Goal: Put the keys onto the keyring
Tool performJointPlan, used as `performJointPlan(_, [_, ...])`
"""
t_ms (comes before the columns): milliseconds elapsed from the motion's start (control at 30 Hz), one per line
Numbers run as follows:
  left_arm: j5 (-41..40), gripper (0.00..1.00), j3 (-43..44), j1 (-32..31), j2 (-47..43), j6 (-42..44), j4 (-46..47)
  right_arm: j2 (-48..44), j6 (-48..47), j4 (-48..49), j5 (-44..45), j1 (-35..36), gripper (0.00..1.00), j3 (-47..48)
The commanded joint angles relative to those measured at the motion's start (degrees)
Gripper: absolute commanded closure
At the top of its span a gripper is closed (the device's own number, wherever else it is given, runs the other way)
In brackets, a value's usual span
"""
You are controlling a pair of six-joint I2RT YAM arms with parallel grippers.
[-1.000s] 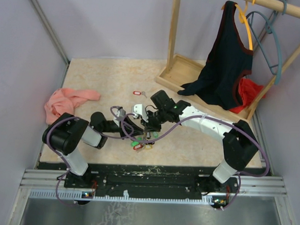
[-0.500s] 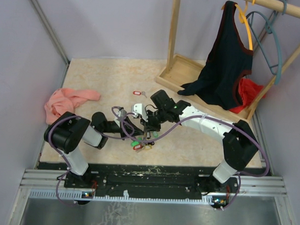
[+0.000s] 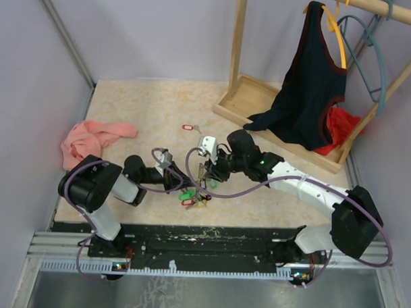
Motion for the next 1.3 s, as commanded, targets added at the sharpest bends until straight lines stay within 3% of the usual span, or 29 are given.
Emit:
performJointPlan(0, [0.8, 1.00, -0.6, -0.3, -1.7, 1.5, 15.3, -2.1, 7.3, 10.0, 2.6, -0.9, 0.69, -3.2])
performJointPlan(433, [1.4, 1.00, -1.1, -0.4, -2.9, 3.2, 15.3, 5.8, 15.9, 21.4, -5.0, -1.0, 0.68, -5.8])
performJointPlan(833, [-0.5, 1.00, -3.4, -0.3, -2.2, 18.8, 15.3, 8.1, 24.8, 25.0, -9.7, -5.9, 0.74, -5.8])
performJointPlan(1267, [-8.5, 1.00, -8.8, -0.4, -4.2, 33.8, 15.3, 2.6, 20.0, 21.5, -1.4, -5.9, 0.70, -9.9])
